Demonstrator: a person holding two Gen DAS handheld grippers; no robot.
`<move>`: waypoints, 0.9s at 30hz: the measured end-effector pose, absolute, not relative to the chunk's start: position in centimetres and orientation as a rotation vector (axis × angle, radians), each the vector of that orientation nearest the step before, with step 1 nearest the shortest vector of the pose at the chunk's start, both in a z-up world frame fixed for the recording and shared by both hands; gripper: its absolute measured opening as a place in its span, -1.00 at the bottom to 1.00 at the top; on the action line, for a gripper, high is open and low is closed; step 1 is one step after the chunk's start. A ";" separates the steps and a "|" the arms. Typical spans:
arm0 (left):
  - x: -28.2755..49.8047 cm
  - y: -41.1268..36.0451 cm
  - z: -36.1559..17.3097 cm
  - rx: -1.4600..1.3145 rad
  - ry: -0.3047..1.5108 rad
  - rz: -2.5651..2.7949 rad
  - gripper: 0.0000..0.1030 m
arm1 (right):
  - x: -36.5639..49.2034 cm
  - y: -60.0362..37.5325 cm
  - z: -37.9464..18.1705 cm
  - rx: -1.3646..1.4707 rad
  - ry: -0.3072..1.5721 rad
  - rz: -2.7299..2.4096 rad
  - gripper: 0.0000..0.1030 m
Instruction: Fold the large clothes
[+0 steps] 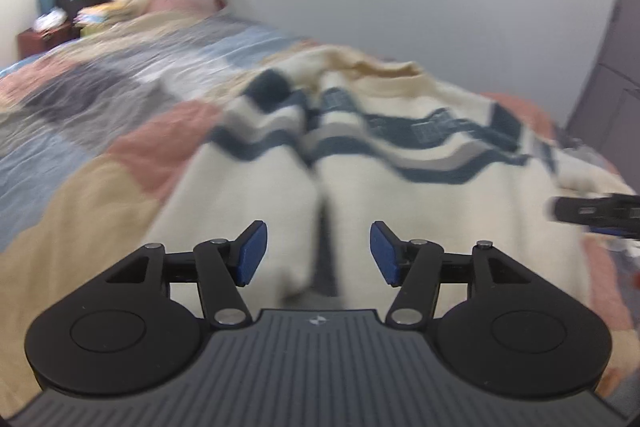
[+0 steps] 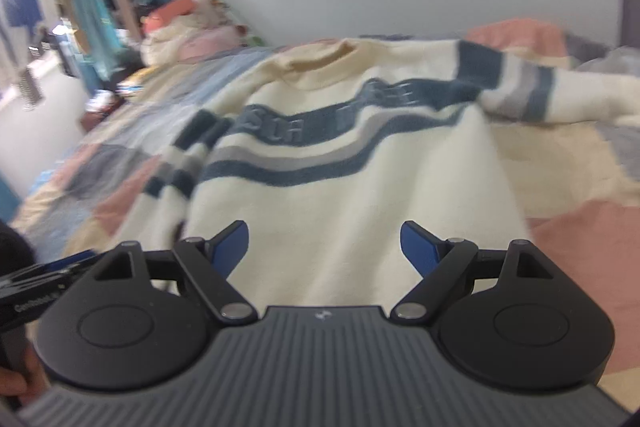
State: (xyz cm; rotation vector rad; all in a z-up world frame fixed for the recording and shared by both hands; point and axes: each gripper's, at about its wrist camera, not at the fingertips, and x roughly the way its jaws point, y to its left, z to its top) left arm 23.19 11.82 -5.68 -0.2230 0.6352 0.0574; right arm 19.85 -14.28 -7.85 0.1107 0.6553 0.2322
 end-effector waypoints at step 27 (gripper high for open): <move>18.7 19.9 -9.4 -0.618 0.720 0.469 0.33 | 19.9 -14.7 -3.5 0.362 0.882 0.290 0.67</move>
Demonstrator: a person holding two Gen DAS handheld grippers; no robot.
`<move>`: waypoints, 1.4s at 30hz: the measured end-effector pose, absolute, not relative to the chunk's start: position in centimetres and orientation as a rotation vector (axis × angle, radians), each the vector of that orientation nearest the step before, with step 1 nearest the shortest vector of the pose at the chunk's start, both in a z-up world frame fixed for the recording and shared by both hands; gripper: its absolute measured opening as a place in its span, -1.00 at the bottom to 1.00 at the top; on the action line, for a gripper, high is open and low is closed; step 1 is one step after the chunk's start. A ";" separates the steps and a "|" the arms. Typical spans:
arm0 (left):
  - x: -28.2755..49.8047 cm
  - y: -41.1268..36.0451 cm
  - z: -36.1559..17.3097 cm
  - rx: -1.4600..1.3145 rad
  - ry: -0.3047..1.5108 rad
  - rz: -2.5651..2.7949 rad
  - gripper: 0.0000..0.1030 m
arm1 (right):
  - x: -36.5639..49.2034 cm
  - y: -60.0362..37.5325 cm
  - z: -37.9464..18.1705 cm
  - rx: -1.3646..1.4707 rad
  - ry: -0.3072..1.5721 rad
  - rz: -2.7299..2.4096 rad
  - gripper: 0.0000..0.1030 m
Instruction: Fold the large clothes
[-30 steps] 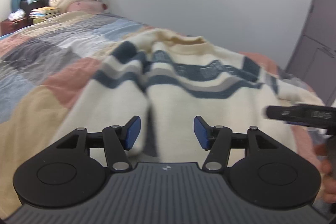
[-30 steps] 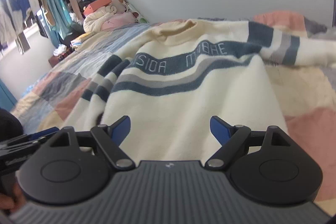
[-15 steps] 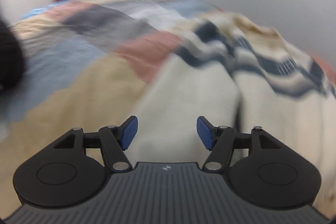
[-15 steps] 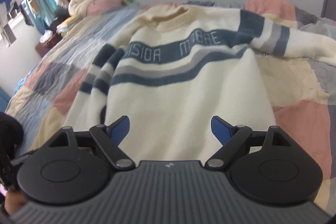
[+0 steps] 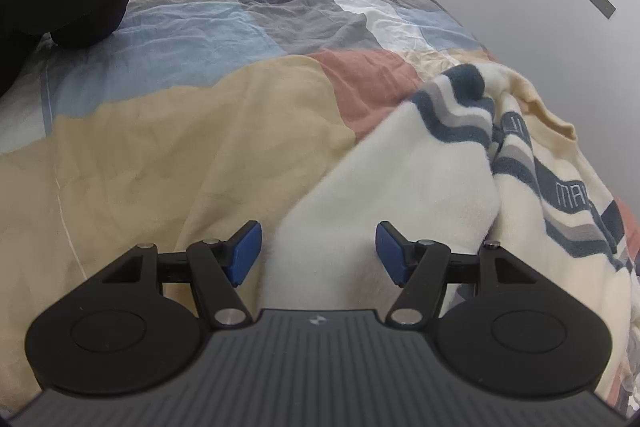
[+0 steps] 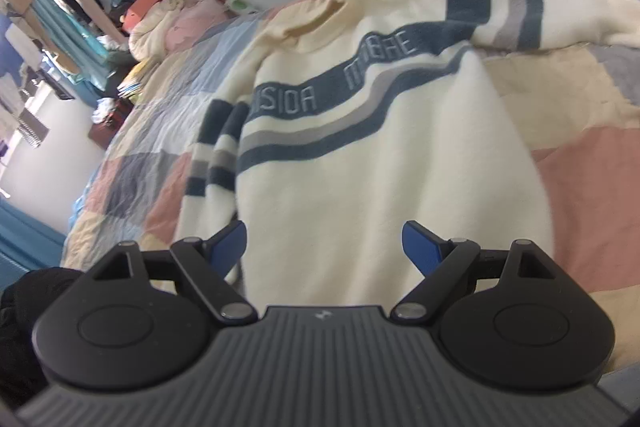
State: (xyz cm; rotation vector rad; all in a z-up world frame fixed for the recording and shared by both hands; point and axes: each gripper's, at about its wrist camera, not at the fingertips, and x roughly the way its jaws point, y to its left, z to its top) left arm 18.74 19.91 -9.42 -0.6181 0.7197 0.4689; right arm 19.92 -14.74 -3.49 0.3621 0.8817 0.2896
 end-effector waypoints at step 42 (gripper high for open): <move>20.8 22.2 -7.2 -0.645 0.620 0.420 -0.72 | 22.6 -14.6 -11.6 0.191 0.766 0.229 0.67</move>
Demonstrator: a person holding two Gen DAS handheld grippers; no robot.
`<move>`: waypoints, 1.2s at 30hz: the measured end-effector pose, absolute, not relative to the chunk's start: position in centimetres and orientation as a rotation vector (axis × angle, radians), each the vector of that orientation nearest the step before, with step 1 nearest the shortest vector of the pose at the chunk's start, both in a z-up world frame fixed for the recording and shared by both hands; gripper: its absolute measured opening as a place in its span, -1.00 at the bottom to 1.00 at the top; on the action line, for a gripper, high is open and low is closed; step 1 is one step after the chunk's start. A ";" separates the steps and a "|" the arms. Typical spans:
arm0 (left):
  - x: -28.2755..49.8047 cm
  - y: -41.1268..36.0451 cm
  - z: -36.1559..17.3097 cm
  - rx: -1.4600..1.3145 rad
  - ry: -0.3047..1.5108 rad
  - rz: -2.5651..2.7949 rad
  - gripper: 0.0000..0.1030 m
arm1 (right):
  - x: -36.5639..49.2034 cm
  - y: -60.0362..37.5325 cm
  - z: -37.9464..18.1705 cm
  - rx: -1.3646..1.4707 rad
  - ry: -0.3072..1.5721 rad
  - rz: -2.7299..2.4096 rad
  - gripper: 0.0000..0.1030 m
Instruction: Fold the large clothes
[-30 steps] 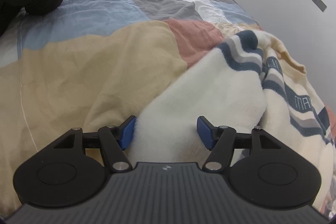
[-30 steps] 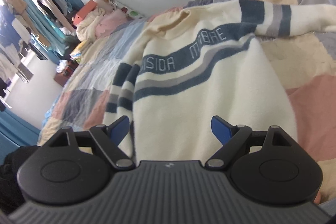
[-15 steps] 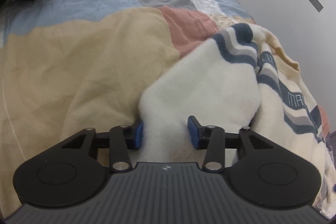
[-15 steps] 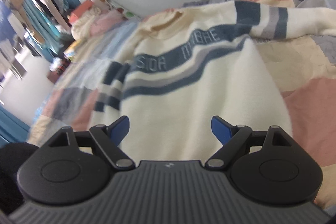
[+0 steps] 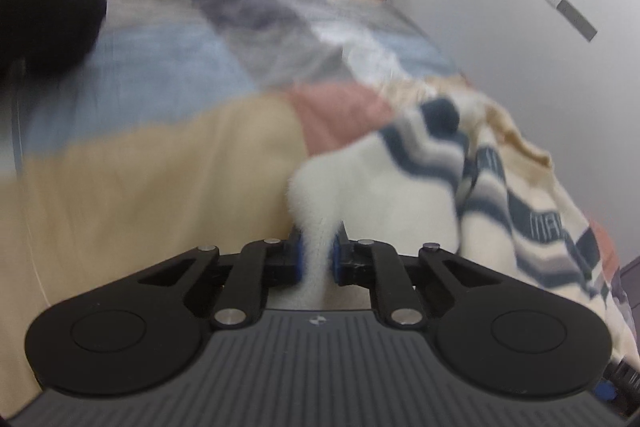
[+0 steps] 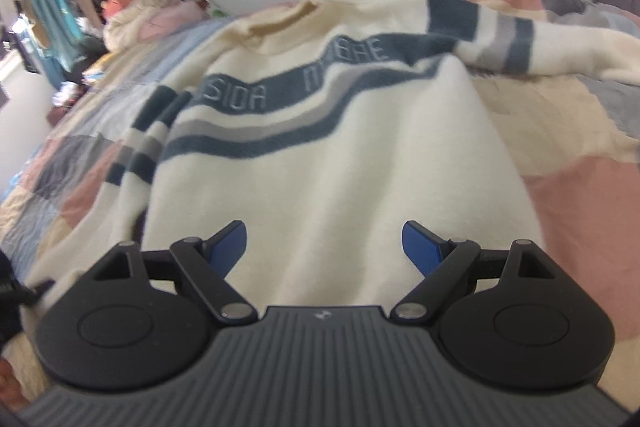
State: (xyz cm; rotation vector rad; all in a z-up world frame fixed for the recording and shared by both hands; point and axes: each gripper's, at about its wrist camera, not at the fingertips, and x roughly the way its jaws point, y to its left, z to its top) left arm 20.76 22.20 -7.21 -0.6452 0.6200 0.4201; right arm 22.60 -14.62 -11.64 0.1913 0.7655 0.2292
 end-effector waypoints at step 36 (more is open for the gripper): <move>49.5 44.7 -8.0 -0.167 0.835 0.888 -0.69 | 30.8 -12.1 -15.7 0.065 0.611 0.350 0.71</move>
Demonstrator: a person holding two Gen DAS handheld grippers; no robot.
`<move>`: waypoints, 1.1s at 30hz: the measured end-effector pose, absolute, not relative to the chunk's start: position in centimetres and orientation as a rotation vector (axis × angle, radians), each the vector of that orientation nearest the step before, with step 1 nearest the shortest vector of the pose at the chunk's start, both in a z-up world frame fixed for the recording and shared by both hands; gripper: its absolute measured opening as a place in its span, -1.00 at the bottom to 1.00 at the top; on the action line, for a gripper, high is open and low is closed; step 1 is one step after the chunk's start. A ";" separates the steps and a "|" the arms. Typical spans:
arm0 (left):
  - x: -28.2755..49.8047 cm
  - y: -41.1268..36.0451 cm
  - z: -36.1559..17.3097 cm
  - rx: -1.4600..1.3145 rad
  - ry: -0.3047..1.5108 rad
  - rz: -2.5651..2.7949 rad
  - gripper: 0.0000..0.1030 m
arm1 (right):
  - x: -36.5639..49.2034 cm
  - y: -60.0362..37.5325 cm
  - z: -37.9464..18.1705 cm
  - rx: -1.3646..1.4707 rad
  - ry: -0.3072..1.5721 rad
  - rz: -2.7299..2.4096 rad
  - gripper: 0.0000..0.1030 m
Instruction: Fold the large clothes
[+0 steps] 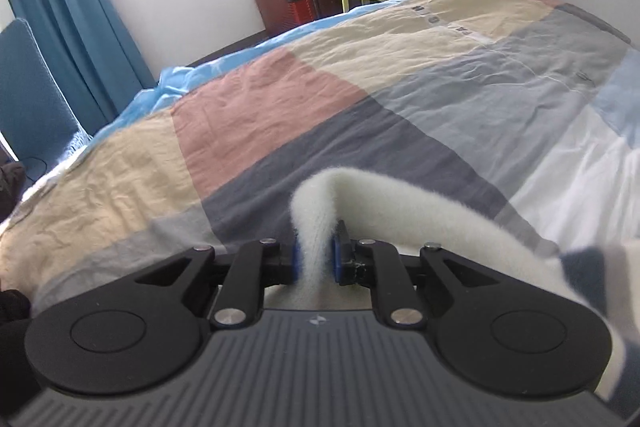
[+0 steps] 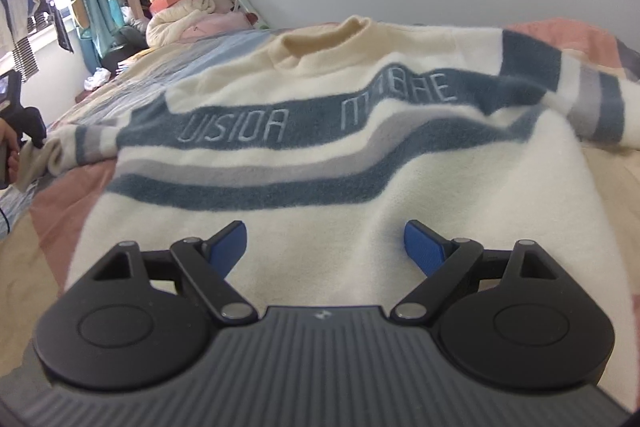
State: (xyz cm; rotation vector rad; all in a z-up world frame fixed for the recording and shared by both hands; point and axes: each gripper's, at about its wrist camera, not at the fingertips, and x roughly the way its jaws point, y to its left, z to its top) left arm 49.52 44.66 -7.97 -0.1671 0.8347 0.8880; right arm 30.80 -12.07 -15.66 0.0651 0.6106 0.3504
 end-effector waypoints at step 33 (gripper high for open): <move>21.0 14.7 -10.4 -0.705 0.779 0.196 0.23 | 22.6 -14.7 -11.4 0.156 0.676 0.542 0.67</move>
